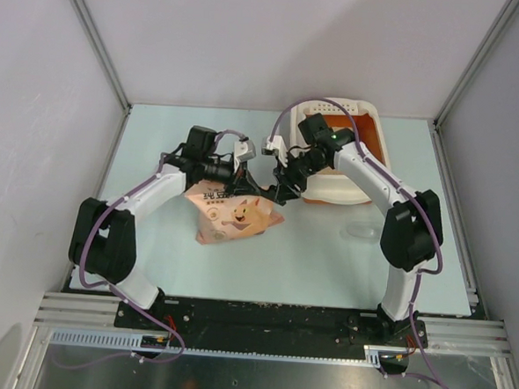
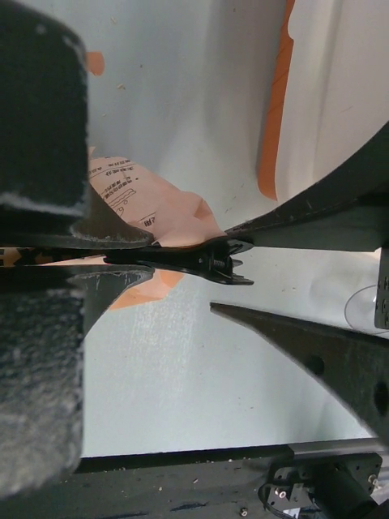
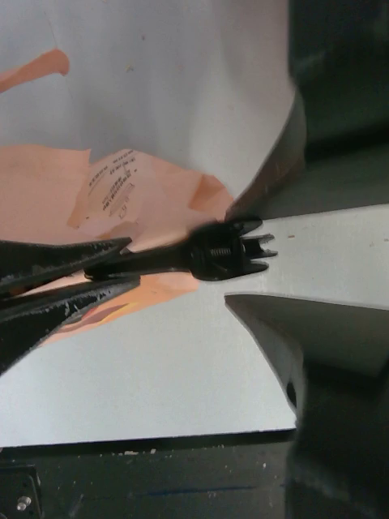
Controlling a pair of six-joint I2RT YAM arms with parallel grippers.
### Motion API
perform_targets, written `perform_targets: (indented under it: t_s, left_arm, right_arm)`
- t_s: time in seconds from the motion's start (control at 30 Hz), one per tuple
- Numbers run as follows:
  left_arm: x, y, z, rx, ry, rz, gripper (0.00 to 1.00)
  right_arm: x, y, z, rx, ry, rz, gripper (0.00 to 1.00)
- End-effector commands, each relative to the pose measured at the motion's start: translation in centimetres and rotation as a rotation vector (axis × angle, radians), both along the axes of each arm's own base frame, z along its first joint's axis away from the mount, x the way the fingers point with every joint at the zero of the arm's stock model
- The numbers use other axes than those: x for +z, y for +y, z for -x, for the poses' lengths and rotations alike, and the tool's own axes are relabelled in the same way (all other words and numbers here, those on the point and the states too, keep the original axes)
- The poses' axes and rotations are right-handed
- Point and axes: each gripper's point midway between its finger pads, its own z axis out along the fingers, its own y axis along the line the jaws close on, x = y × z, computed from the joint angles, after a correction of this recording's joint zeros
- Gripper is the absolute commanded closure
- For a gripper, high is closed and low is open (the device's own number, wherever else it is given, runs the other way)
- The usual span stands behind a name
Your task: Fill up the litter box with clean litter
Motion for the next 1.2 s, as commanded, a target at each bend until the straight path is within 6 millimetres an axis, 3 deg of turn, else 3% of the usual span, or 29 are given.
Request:
perform_targets:
  t_s: [0.0, 0.1, 0.2, 0.37, 0.53, 0.6, 0.7, 0.73, 0.93, 1.17]
  left_arm:
    - [2.5, -1.2, 0.1, -0.036, -0.144, 0.024, 0.98]
    - [2.3, -1.2, -0.2, -0.018, -0.155, 0.003, 0.88]
    - [2.1, -0.9, -0.2, -0.001, -0.145, -0.005, 0.77]
    - [2.0, -0.4, 0.0, 0.014, -0.137, -0.008, 0.69]
    - [1.6, -0.3, 0.3, 0.012, -0.107, -0.003, 0.68]
    - [1.8, -0.3, 0.3, 0.010, -0.103, 0.004, 0.69]
    - [1.8, -0.3, 0.4, 0.006, -0.102, 0.006, 0.76]
    - [1.7, -0.3, 0.4, 0.002, -0.101, 0.007, 0.82]
    - [1.7, -0.7, 0.5, -0.011, -0.112, 0.006, 0.99]
    - [1.9, -0.6, 0.6, -0.008, -0.128, 0.003, 1.00]
  right_arm:
    - [0.1, 0.7, -0.2, -0.003, 0.002, -0.014, 0.66]
    - [0.2, 0.5, -0.5, -0.008, -0.015, -0.007, 0.88]
    - [0.6, -0.5, -0.7, -0.015, -0.037, 0.010, 0.97]
    - [1.4, -4.1, -1.2, -0.060, -0.013, 0.048, 0.99]
    - [3.7, -5.7, -1.4, -0.068, -0.032, 0.018, 1.00]
    - [4.4, -5.7, -1.5, -0.061, -0.064, 0.012, 1.00]
    - [5.5, -5.4, -1.7, -0.019, -0.154, 0.018, 1.00]
    - [5.8, -5.3, -1.8, -0.002, -0.187, 0.025, 1.00]
    - [5.0, -5.2, -1.4, 0.132, -0.301, 0.105, 1.00]
    - [4.1, -5.0, -1.5, 0.142, -0.308, 0.144, 1.00]
